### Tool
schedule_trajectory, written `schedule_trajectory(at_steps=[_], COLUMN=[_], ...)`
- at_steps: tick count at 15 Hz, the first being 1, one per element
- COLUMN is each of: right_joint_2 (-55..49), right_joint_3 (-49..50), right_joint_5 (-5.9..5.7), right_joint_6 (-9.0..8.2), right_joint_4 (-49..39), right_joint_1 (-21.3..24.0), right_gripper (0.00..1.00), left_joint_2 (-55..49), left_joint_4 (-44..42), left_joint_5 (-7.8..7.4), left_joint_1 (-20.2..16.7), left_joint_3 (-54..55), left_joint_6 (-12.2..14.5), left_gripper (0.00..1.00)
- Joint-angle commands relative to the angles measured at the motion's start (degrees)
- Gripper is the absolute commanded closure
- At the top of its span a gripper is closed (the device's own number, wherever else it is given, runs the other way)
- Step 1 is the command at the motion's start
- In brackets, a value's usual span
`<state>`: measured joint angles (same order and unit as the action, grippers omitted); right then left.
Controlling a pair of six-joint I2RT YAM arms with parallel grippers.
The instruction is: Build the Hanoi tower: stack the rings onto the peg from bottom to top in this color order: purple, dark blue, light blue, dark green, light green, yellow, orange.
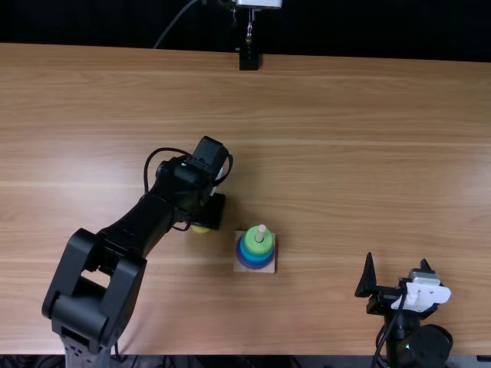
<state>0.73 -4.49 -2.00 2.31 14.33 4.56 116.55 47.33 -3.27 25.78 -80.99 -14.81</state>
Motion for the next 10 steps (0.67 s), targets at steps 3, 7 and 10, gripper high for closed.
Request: schedule_trajectory(at_steps=[3, 7, 10], right_joint_2=[-0.7, -0.7, -0.7], right_joint_3=[3.5, 3.5, 3.5], right_joint_5=[-0.85, -0.95, -0.85], right_joint_6=[0.01, 0.01, 0.01], right_joint_4=[3.7, 3.7, 3.8], right_joint_1=[0.5, 0.5, 0.5], right_gripper=[0.0, 0.0, 0.0], left_joint_2=[-2.0, -3.3, -4.0], left_joint_4=[10.9, 19.0, 23.0], left_joint_5=[-0.11, -0.11, -0.21], left_joint_1=[-1.3, -1.0, -0.5], left_joint_3=[-3.3, -11.3, -17.3], left_joint_6=[0.0, -0.5, -5.7], left_gripper=[1.0, 1.0, 1.0])
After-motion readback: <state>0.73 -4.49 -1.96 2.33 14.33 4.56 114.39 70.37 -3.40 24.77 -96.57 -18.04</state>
